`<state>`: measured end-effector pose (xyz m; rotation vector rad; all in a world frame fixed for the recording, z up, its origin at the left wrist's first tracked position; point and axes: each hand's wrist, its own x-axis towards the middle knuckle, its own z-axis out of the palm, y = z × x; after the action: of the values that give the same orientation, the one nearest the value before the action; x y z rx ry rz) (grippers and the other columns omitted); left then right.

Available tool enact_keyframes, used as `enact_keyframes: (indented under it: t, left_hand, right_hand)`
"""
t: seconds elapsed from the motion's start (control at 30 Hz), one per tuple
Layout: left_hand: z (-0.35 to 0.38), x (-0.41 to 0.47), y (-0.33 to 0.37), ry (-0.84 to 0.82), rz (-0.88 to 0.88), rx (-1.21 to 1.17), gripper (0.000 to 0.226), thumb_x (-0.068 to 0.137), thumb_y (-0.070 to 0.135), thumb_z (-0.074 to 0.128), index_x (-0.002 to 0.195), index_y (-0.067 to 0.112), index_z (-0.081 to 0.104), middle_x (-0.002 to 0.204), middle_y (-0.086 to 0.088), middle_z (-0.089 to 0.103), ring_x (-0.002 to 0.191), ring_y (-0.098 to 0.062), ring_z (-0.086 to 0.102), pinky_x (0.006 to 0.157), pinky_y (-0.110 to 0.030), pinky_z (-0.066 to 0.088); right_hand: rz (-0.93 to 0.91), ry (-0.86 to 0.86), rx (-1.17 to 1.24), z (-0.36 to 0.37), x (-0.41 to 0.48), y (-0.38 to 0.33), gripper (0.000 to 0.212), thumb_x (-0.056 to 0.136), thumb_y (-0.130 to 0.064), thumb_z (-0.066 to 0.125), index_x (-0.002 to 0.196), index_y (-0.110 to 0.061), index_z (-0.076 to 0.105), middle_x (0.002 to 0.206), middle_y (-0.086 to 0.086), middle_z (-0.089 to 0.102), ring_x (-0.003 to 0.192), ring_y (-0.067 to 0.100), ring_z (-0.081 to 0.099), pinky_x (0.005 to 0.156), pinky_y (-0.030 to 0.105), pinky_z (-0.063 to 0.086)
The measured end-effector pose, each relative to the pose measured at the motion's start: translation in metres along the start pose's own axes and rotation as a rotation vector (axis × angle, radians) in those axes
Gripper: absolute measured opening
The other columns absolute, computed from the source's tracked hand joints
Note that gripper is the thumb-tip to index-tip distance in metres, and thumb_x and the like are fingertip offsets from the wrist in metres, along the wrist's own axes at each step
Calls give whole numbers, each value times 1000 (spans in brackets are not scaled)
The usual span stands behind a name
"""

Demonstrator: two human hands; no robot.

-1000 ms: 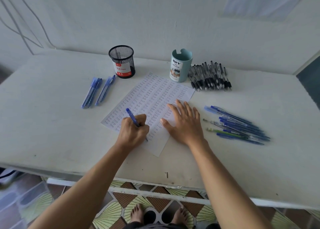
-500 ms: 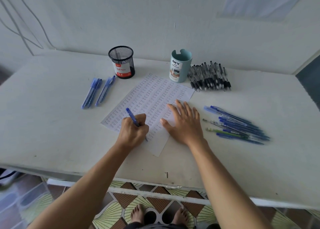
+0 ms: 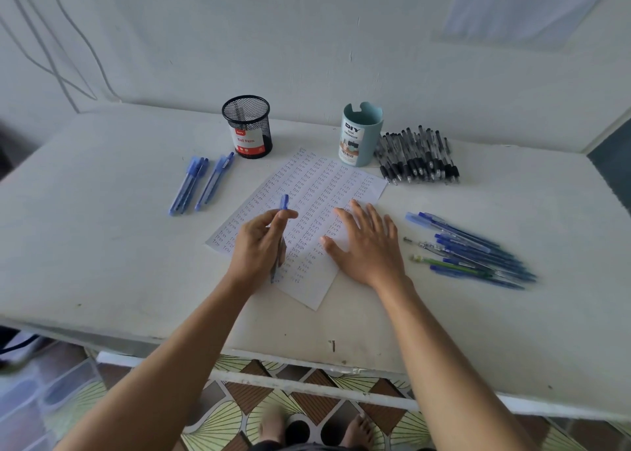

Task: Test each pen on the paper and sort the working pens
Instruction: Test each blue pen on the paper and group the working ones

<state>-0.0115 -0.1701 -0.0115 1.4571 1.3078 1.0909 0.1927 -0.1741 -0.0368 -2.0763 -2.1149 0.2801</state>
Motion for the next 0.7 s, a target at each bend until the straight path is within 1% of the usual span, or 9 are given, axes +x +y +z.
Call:
enact_keyframes:
  t: [0.2,0.33,0.43,0.47,0.5,0.53,0.57,0.6,0.7]
  left_hand:
    - [-4,-4,6,54,-25,-189,14,98,23,62,106,24,74,54,-9,49,45,-16,42,48,-24,41]
    - [-5,-1,10,-29,-121,-312,26,103,30,51,114,18,71,56,-4,51,47,-14,43,50,-24,42]
    - [-17,12,11,-154,-281,-416,34,108,37,37,130,26,61,67,2,40,49,-13,39,46,-23,34]
    - [-22,16,10,-178,-279,-296,35,109,36,35,135,28,57,73,2,40,53,-17,43,47,-22,34]
    - [-28,21,9,-194,-260,-113,37,110,33,33,141,27,52,82,2,47,64,-25,54,52,-23,40]
    - [-33,26,6,-179,-206,108,40,110,28,32,147,24,47,100,-3,57,89,-34,62,66,-28,51]
    - [-38,32,2,-133,-131,318,43,110,23,31,151,22,43,123,-9,60,114,-37,58,88,-36,53]
    - [-43,36,-1,-52,-68,477,46,108,17,30,153,22,41,135,-13,56,125,-35,53,102,-39,45]
    - [-65,50,-5,285,-24,606,51,101,5,37,150,17,45,126,-21,53,118,-35,51,99,-35,38]
  right_hand:
    - [-9,-15,-11,-1,0,1,71,95,-71,27,156,-36,16,167,-1,5,154,23,-1,122,50,-1]
    - [-15,-17,-22,-2,-1,2,72,95,-70,26,156,-35,16,167,0,5,154,24,-1,121,50,0]
    - [-16,-24,-27,-3,0,2,72,95,-71,25,156,-35,16,167,-1,4,154,23,-2,122,50,-1]
    - [-13,-31,-30,-3,0,2,72,95,-71,25,156,-36,15,167,-1,3,154,23,-2,122,50,-1]
    - [-10,-38,-31,-4,0,2,72,94,-72,25,156,-37,15,167,-2,3,154,22,-2,122,49,-2]
    - [-7,-45,-30,-4,0,2,72,94,-72,25,156,-37,14,167,-2,3,154,22,-2,122,49,-2]
    - [-4,-48,-29,-4,0,2,73,94,-73,26,156,-38,14,167,-3,2,154,21,-3,122,48,-2]
    - [-3,-50,-28,-5,0,2,73,94,-74,26,156,-38,14,167,-3,2,154,21,-3,123,48,-2]
    - [-7,-48,-29,-5,-1,1,72,94,-74,26,156,-39,15,167,-3,3,154,21,-2,123,48,-1]
